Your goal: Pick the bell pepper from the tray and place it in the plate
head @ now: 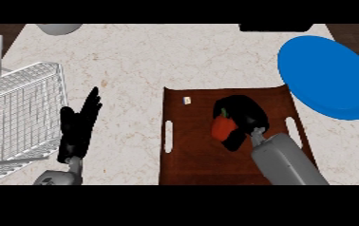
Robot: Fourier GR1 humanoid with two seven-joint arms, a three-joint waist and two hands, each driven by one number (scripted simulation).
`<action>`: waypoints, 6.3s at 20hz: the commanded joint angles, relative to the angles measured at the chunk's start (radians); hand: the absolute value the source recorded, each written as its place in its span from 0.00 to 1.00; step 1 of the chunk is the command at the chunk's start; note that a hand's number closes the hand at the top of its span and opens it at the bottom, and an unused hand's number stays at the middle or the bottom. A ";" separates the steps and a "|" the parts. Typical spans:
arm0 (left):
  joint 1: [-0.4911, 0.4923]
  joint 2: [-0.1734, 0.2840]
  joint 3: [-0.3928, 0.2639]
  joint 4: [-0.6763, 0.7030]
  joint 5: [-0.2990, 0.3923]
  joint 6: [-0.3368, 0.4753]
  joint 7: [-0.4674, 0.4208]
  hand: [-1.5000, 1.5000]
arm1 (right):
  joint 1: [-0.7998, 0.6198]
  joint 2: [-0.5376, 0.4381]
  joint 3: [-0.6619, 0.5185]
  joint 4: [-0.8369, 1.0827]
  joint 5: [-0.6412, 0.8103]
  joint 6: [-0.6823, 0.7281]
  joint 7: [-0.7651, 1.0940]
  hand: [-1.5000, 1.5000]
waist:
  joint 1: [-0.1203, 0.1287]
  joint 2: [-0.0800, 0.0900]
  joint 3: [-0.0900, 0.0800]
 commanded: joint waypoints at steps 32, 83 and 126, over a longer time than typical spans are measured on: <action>0.041 -0.013 0.045 -0.032 -0.042 -0.034 0.005 0.50 | -0.248 -0.276 -0.589 0.140 0.099 -0.409 -0.077 1.00 | 0.003 0.001 0.002; -0.034 -0.081 0.037 0.017 -0.080 -0.039 -0.003 0.50 | -0.360 -0.542 -1.075 1.123 -0.362 0.068 -1.013 0.00 | 0.027 0.014 0.005; -0.005 -0.073 0.056 -0.014 -0.104 -0.058 0.000 0.50 | -0.165 -0.644 -1.076 1.186 -0.390 -0.124 -1.104 0.00 | 0.039 0.021 0.009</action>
